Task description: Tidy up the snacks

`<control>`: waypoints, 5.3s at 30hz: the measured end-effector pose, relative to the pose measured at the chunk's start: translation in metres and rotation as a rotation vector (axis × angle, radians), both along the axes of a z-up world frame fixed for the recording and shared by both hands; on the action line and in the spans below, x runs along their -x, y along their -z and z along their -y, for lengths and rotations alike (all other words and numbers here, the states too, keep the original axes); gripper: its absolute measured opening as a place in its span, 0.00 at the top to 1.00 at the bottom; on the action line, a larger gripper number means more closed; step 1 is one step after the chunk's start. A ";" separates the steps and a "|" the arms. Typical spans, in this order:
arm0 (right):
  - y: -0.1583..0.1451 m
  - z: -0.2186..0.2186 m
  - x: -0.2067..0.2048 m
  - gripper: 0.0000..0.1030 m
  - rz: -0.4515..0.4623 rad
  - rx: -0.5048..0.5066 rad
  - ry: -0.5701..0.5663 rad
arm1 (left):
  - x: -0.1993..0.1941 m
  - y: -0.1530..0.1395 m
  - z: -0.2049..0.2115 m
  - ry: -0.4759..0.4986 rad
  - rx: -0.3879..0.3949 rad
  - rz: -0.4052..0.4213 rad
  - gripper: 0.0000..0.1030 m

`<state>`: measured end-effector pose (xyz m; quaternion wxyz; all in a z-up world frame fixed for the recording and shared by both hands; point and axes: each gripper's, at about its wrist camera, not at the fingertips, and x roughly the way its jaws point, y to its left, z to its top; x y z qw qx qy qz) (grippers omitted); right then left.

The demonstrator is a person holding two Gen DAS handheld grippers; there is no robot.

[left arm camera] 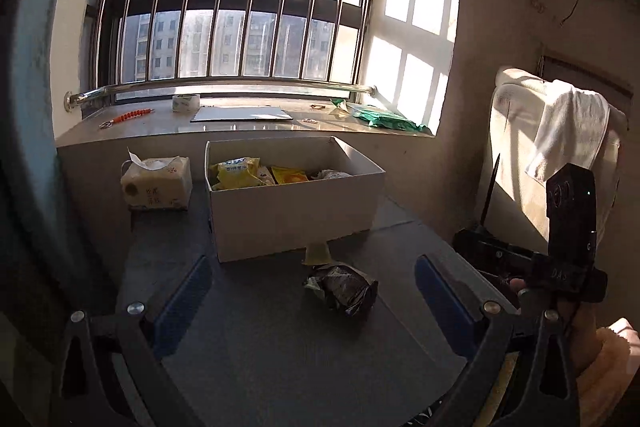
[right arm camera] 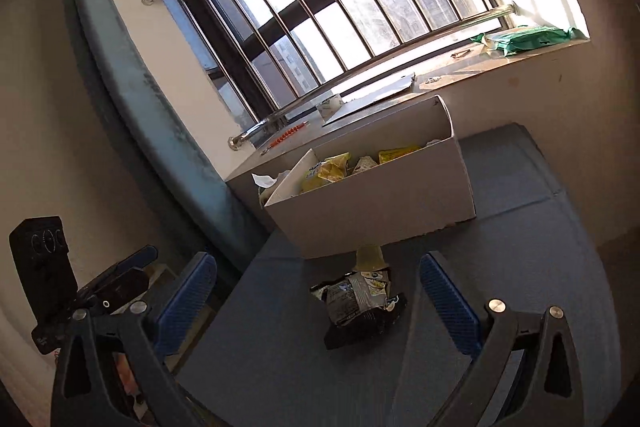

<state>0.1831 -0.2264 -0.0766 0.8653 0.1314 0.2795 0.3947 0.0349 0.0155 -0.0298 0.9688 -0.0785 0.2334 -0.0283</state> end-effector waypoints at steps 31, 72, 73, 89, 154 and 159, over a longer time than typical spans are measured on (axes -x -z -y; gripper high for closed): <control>0.082 -0.115 -0.055 0.03 -0.008 0.556 -0.133 | 0.032 0.022 -0.023 -0.052 0.040 -0.043 0.00; 0.043 0.085 -0.016 0.42 -0.181 -0.029 -0.013 | -0.206 0.139 0.030 0.146 0.016 -0.432 0.90; 0.044 0.084 -0.015 0.42 -0.181 -0.026 -0.016 | -0.205 0.140 0.027 0.144 0.016 -0.443 0.94; 0.052 0.069 -0.014 0.42 -0.206 -0.007 -0.034 | -0.220 0.126 0.030 0.122 0.013 -0.409 0.07; -0.139 -0.061 -0.109 0.00 0.196 0.262 0.149 | -0.098 -0.094 -0.025 -0.175 -0.132 0.111 0.00; -0.143 -0.039 -0.046 0.00 0.242 0.212 0.099 | -0.052 -0.101 -0.014 -0.171 -0.103 0.112 0.00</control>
